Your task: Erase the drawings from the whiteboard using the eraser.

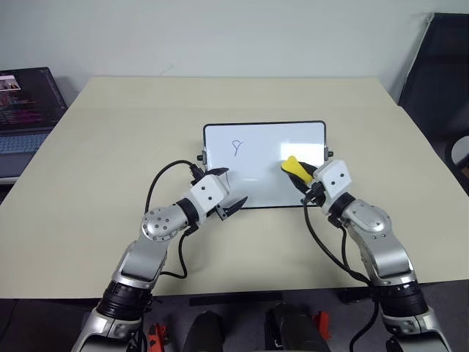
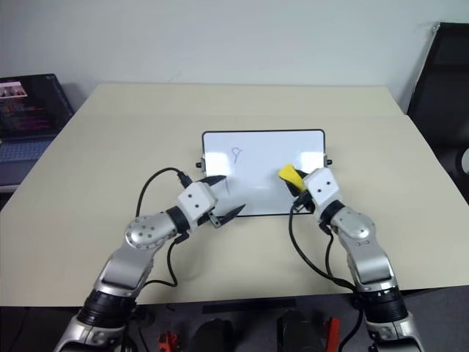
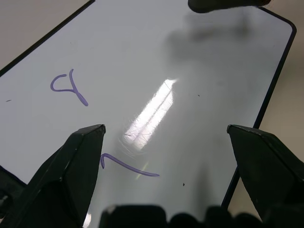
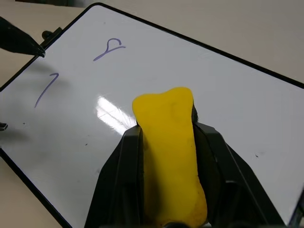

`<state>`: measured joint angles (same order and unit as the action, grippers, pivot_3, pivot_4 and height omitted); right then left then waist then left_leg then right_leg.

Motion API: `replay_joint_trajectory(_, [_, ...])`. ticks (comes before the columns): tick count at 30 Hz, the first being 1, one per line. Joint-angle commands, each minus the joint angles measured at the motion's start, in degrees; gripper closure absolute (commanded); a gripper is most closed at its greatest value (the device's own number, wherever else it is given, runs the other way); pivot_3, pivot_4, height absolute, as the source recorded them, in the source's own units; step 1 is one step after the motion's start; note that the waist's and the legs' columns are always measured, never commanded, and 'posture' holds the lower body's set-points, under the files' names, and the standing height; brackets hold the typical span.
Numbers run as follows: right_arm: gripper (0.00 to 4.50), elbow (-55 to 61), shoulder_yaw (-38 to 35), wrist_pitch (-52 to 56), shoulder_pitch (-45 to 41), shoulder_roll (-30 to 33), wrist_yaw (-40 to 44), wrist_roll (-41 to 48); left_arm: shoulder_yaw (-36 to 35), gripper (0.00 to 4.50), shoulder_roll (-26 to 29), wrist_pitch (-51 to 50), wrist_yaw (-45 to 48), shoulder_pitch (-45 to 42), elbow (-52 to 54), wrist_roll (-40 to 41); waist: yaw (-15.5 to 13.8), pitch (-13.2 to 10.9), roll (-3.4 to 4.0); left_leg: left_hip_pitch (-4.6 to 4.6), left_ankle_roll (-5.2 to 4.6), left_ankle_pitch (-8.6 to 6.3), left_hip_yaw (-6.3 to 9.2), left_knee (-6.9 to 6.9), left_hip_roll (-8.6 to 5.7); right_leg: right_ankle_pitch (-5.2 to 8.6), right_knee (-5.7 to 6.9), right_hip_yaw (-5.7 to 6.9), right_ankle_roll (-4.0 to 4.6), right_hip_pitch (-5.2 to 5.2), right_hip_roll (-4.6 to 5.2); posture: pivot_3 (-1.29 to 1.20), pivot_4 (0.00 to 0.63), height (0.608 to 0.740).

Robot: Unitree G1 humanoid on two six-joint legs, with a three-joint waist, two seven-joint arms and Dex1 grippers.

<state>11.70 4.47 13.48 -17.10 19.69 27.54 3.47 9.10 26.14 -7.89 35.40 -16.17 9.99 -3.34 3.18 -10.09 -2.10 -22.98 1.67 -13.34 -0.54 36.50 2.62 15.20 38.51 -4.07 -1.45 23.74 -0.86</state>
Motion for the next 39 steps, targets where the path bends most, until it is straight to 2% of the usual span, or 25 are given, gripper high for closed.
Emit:
replay_joint_trajectory(1, [3.32,1.6,-0.7,-0.3,0.2,0.6,0.3,0.5,-0.6,0.0,-0.5,-0.1,-1.6,1.3,4.0,0.0,0.0,0.0,0.0,0.01,0.0,0.0,0.0,0.0,0.0,0.0,0.0,0.0,0.0,0.0,0.0,0.0,0.15,0.74])
replay_joint_trajectory(11, [3.32,-4.6,2.4,-2.9,-5.1,-3.2,-1.5,-1.5,-3.1,0.0,-0.4,-4.7,-9.4,2.3,6.1,-5.3,0.0,0.0,0.0,0.04,0.0,0.0,0.01,0.0,-0.02,0.01,0.05,0.01,0.02,0.01,-0.04,0.0,0.15,0.74])
replay_joint_trajectory(16, [3.32,-9.1,3.6,-6.7,-8.5,-3.8,-0.9,-2.2,-5.1,0.0,0.2,-5.4,-13.2,5.6,8.2,-8.2,0.0,0.0,0.0,0.02,0.0,0.0,-0.01,-0.04,0.01,0.01,0.01,-0.02,0.02,0.03,0.01,0.0,0.15,0.74])
replay_joint_trajectory(31, [3.32,-30.9,7.1,-16.3,-25.5,-10.9,-3.5,-7.1,-7.8,0.0,-0.8,-3.4,-13.6,8.8,9.0,-4.7,0.0,0.0,0.0,0.03,0.0,0.01,-0.04,-0.05,0.06,-0.02,0.1,0.0,0.07,0.06,0.05,0.0,0.15,0.74])
replay_joint_trajectory(39, [3.32,-37.0,8.0,-18.8,-28.5,-13.7,-6.6,-9.8,-6.5,0.0,-1.3,-1.3,-13.1,8.0,5.8,-4.5,0.1,0.0,0.0,0.0,0.0,0.0,-0.02,-0.06,0.06,-0.16,0.12,0.02,0.31,0.08,0.05,0.0,0.15,0.74])
